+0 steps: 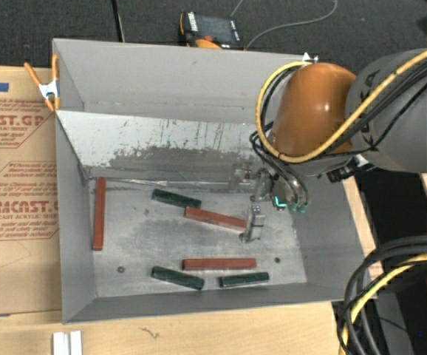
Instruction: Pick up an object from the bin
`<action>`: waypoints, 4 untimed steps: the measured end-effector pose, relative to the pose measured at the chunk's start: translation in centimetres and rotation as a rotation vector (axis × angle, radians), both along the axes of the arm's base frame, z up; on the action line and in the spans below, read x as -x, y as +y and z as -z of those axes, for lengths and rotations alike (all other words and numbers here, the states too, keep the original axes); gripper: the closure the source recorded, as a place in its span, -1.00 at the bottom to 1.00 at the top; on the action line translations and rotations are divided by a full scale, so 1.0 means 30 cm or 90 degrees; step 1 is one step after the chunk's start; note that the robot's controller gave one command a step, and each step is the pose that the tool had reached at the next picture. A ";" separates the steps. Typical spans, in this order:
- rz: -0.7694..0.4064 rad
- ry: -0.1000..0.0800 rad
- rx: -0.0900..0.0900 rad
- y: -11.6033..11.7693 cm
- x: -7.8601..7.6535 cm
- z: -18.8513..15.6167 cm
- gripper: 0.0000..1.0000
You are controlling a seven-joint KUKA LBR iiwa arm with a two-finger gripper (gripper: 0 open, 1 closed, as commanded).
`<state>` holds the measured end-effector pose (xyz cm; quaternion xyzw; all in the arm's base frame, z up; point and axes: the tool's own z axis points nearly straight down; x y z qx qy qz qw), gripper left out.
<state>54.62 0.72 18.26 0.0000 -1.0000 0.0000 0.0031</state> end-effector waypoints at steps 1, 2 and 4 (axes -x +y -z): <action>0.089 -0.001 0.000 -0.116 -0.100 0.391 -1.00; 0.053 -0.003 0.000 -0.080 -0.019 0.377 -1.00; 0.033 -0.011 0.000 -0.032 -0.147 -0.064 1.00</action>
Offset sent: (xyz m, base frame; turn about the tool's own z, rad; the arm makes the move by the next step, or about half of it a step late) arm 0.0312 -0.0349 -0.1126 0.1387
